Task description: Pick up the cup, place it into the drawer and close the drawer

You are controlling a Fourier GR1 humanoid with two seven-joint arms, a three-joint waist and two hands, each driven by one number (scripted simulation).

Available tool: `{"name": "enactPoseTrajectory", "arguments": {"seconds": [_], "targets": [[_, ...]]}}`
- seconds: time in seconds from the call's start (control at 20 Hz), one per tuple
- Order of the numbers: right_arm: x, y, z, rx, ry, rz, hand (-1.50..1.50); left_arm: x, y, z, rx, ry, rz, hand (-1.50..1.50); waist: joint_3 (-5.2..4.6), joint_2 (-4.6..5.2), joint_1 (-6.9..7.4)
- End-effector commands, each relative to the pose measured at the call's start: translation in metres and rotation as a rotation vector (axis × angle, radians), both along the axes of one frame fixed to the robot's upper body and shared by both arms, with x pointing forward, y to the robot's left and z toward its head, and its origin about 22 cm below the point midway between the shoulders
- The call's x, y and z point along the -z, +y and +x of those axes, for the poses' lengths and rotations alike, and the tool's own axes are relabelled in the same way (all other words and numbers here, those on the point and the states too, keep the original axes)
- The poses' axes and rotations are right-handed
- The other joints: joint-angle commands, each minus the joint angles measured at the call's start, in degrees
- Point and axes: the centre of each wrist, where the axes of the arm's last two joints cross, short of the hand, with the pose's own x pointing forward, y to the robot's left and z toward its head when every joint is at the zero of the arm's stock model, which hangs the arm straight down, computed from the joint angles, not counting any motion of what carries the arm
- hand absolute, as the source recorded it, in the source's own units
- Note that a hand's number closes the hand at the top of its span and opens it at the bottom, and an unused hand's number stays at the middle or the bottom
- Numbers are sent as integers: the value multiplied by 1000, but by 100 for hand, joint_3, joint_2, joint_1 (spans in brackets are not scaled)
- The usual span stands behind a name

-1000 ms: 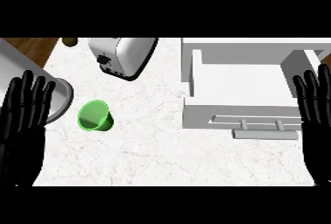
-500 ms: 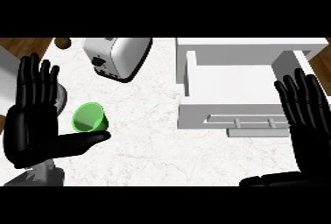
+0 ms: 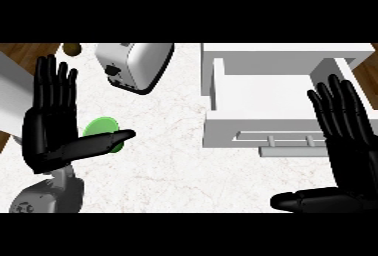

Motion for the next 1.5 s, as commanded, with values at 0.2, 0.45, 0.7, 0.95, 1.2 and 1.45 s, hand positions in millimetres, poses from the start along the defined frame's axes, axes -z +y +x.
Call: {"name": "enactPoseTrajectory", "arguments": {"seconds": [0.2, 0.45, 0.7, 0.95, 1.2, 1.45], "targets": [[18, -11, 1, 9, -2, 2, -150, 8, 6, 24, -21, 15, 3, -150, 0, 2, -8], [4, -2, 3, 3, 2, 4, -150, -3, 11, -1, -26, 32, -9, -150, 0, -4, 9], [-19, 8, 12, -2, 1, 13, -150, 23, 20, -8, -53, 86, -15, -150, -2, -4, 25], [-7, 29, 6, 9, -14, 14, -150, 26, 7, 2, -99, 122, -9, -150, -1, -3, 9], [-22, 0, -1, 7, 1, -2, -150, 64, 29, -12, -124, 180, -24, -150, -1, -3, 4], [-15, -1, 14, 8, -8, 0, -150, 104, 45, -13, -178, 199, -11, -150, -2, 3, 7]]}}
